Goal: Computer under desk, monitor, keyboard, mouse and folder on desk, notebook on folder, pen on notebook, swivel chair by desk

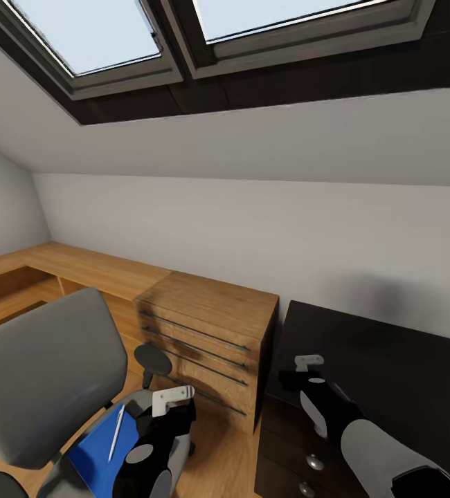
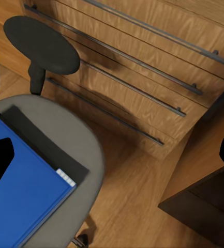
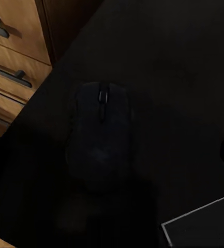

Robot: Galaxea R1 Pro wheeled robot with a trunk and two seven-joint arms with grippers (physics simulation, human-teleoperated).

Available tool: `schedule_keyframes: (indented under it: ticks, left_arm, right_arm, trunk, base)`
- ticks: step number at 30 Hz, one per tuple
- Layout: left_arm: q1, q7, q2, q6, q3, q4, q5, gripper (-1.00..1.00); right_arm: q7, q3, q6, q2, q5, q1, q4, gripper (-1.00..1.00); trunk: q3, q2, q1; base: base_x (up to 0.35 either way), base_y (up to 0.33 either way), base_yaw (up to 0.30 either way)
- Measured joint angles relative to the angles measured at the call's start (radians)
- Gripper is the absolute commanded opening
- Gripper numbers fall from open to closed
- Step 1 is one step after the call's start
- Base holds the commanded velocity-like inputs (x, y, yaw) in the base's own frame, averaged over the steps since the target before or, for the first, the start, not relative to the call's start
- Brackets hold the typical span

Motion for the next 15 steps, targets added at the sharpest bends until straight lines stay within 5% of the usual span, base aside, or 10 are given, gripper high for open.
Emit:
schedule_keyframes:
  ticks: [5,9,15]
  left_arm:
    - [0.0,0.0,0.0,0.0,0.0,0.0,0.0,1.0]
    - [0.0,0.0,-0.001,0.0,0.001,0.0,0.0,1.0]
    - [0.0,0.0,0.0,0.0,0.002,0.0,0.016,1.0]
  right_arm:
    - [-0.001,0.0,0.049,0.0,0.0,-0.06,0.004,1.0]
    - [-0.001,-0.001,0.102,0.0,-0.003,-0.176,0.057,1.0]
    - [-0.001,-0.004,0.116,0.009,-0.013,-0.205,0.109,1.0]
  trunk:
    - [0.0,0.0,0.0]
    - [0.0,0.0,0.0]
    - [0.0,0.0,0.0]
  base:
    - [0.0,0.0,0.0]
    - [0.0,0.0,0.0]
    - [0.0,0.0,0.0]
